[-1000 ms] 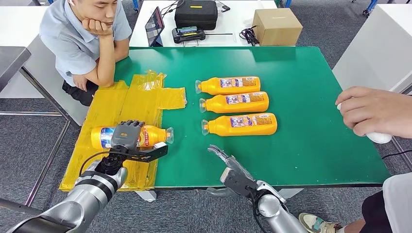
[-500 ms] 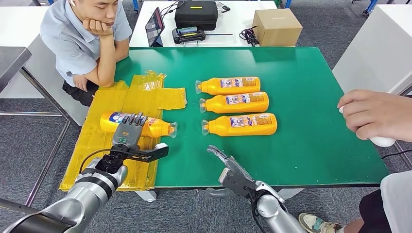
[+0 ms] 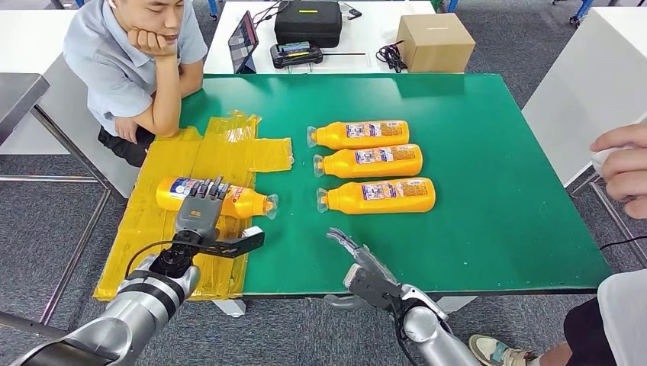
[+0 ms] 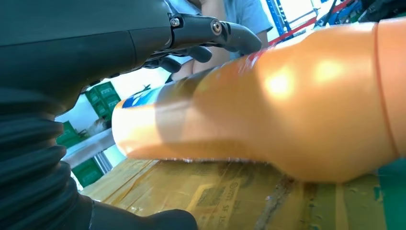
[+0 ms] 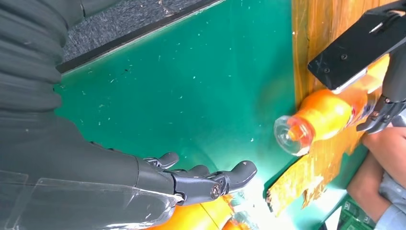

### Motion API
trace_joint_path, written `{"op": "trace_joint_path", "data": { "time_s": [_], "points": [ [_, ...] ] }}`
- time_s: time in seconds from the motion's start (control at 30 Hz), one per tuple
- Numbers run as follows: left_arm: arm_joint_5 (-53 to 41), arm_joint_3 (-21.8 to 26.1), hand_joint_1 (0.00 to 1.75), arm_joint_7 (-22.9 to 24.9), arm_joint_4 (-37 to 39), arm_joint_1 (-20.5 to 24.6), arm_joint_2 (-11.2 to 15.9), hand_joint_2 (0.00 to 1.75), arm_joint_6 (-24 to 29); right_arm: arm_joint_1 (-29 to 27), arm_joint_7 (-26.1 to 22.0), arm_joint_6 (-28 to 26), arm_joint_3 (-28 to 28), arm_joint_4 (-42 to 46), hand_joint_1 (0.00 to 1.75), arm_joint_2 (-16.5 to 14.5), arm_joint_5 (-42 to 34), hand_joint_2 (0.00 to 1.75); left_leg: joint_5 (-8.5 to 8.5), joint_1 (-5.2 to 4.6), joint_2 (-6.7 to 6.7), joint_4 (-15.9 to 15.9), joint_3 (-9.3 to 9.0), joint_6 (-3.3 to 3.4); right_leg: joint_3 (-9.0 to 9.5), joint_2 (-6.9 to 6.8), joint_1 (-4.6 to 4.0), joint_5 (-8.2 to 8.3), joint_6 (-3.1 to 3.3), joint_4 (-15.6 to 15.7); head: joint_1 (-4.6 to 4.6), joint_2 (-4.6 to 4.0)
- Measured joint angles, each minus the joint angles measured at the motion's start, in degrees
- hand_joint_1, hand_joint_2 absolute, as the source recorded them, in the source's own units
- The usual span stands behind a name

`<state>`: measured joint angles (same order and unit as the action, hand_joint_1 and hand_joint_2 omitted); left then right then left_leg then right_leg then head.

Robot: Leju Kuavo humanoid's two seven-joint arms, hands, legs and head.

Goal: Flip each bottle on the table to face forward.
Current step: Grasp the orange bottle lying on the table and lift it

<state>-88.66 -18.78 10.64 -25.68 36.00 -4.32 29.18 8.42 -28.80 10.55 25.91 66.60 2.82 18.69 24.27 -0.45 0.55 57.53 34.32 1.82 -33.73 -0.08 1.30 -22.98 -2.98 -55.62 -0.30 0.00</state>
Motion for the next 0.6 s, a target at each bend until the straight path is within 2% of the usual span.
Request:
{"op": "trace_joint_path", "data": {
  "time_s": [0.3,0.53,0.6],
  "points": [
    [-1.26,-0.77,0.0,0.95,-4.84,-3.43,-0.6,1.75,3.43,-0.89,0.02,-0.88,-0.21,-0.02,0.0,-0.26,0.57,1.75,0.0,-0.02,0.01,0.01,0.16,0.0,-0.15,0.0,0.02,0.0,-0.01,0.0,-0.01,0.0],
    [0.78,-1.48,0.0,-2.32,-12.94,-8.53,-1.6,1.75,5.13,-2.47,-0.05,-1.86,-1.19,0.32,0.0,-0.44,0.77,1.75,0.01,-0.02,0.0,0.01,0.3,0.0,-0.29,0.0,0.02,0.0,-0.01,0.01,0.01,0.0],
    [1.47,-1.58,0.0,-2.97,-15.33,-9.88,-1.92,1.75,5.09,-3.01,-0.1,-2.0,-1.46,0.72,0.0,-0.48,0.82,0.87,0.01,-0.02,-0.01,0.01,0.33,0.0,-0.33,0.0,0.02,0.0,-0.01,0.01,0.01,0.0]
  ]
}}
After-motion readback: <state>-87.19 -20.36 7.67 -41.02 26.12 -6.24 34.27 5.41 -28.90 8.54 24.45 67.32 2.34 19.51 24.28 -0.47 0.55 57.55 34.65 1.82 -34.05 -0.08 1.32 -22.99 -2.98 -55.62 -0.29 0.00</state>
